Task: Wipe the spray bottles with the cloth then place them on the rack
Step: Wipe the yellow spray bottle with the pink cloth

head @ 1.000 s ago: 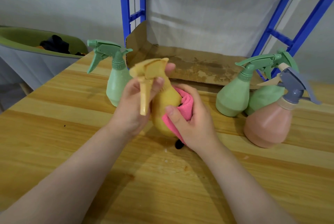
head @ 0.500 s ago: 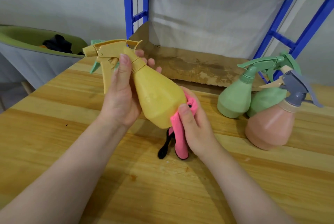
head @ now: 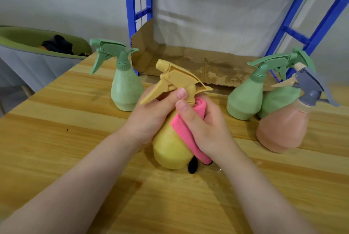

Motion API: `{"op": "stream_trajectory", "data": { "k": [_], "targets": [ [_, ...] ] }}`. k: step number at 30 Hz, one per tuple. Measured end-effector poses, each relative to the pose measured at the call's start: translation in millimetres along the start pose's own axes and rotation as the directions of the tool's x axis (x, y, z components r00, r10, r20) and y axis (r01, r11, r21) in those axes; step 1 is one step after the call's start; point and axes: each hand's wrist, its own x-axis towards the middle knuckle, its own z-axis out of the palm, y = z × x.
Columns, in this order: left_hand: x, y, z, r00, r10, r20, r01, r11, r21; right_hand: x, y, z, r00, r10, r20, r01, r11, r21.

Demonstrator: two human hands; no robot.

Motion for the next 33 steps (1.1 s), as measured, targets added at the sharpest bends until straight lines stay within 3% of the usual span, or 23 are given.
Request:
{"op": "stream_trajectory", "data": {
  "k": [6, 13, 16, 19, 23, 28, 33],
  "targets": [
    [-0.1, -1.4, 4.5, 0.997, 0.033, -0.064, -0.038, 0.997, -0.072, 1.2, 4.2, 7.0, 0.992, -0.049, -0.119, 0.048, 0.999, -0.012],
    [17.1, 20.3, 9.2, 0.959, -0.091, -0.268, 0.037, 0.979, -0.2, 4.2, 7.9, 6.8, 0.983, -0.044, -0.178, 0.052, 0.998, 0.041],
    [28.4, 27.0, 16.4, 0.932, -0.045, -0.359, -0.026, 0.981, -0.19, 6.0, 6.4, 5.8, 0.954, 0.004, -0.299, 0.024, 0.995, 0.093],
    [35.7, 23.5, 30.4, 0.887, -0.009, -0.461, -0.139, 0.948, -0.287, 6.3, 6.2, 3.0, 0.905, 0.103, -0.413, -0.006, 0.973, 0.23],
    [32.5, 9.4, 39.6, 0.905, 0.035, -0.424, -0.17, 0.943, -0.285, 7.3, 7.1, 0.4, 0.846, 0.225, -0.483, -0.023, 0.921, 0.388],
    [26.3, 4.5, 37.0, 0.894, 0.198, -0.401, -0.246, 0.967, -0.072, 10.0, 9.5, 1.9, 0.853, 0.386, -0.351, -0.095, 0.776, 0.623],
    [24.2, 7.5, 33.5, 0.865, 0.385, -0.322, -0.374, 0.922, 0.099, 9.2, 1.2, 1.9, 0.799, 0.601, -0.015, -0.347, 0.481, 0.805]
  ]
}}
